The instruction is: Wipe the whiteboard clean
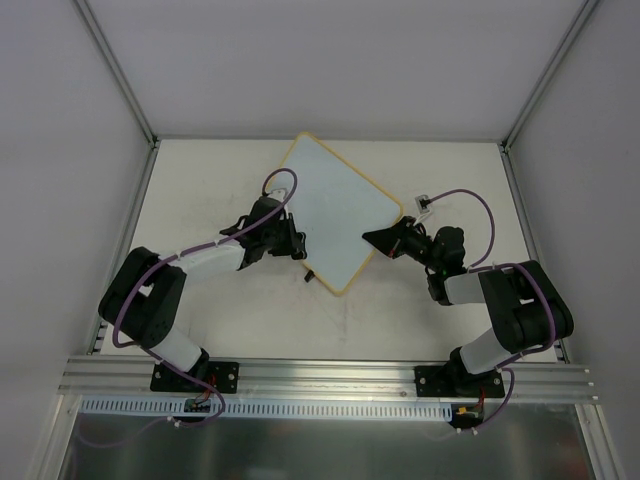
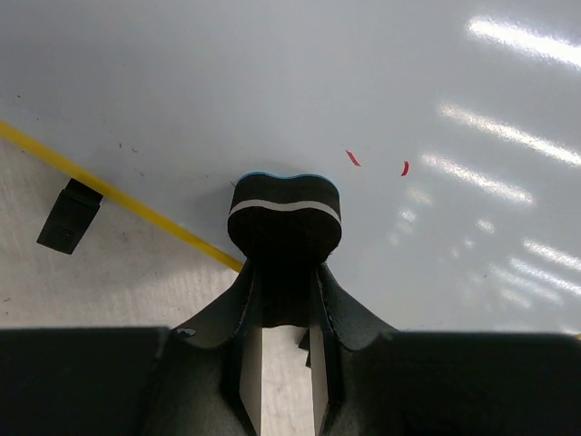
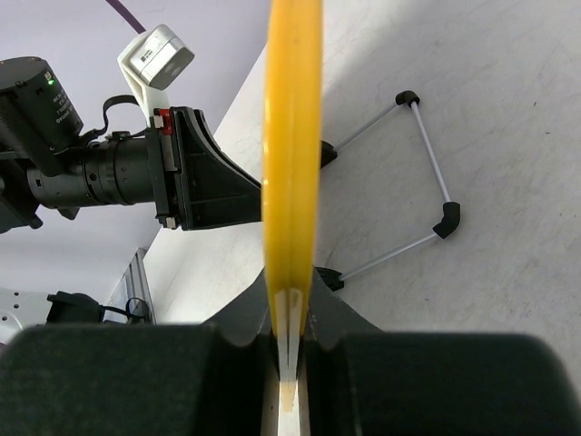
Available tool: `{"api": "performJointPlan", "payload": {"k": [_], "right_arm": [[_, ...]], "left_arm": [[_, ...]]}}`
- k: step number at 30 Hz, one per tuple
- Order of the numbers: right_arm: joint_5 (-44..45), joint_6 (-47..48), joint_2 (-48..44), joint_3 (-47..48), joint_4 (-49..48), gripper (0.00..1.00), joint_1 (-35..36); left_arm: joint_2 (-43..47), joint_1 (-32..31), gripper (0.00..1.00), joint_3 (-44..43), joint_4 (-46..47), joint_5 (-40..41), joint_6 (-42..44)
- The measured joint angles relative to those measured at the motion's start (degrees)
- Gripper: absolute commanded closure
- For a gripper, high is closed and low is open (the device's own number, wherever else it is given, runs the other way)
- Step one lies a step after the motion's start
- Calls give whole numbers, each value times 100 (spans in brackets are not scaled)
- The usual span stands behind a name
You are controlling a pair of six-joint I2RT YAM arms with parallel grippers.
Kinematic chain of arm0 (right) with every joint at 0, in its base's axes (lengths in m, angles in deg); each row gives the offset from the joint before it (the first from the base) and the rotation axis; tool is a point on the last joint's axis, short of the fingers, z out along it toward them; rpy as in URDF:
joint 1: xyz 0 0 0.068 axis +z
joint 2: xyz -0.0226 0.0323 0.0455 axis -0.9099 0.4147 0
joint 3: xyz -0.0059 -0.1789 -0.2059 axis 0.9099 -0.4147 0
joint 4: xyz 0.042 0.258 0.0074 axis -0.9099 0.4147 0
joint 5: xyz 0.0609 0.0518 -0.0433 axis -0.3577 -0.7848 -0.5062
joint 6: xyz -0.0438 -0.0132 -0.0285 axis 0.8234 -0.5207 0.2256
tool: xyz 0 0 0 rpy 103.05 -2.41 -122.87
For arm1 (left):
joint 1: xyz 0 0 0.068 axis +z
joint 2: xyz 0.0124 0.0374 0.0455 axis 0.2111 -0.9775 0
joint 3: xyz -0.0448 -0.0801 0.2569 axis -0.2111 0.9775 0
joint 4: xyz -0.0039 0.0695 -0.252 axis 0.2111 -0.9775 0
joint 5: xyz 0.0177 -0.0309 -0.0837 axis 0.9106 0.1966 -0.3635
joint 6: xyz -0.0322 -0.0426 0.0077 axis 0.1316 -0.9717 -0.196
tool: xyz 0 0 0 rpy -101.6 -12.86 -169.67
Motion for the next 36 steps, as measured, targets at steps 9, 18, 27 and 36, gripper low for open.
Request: {"api": "performJointPlan", "payload": {"k": [9,18,27,36], "right_arm": [[109,7,-2,0,-4,100,0],[17,33,-2,0,-37,100,0],[-39,50,-2,0,-42,100,0],[-37,35,-2,0,-35,100,0]], "left_arm": [[-13,13,100,120,367,269,-831],[-74,61,100,-684,374,892,-710],[-177,197,100,-1051,551,1071,-643],[-262,181,100,-660,883,955,-590]]}}
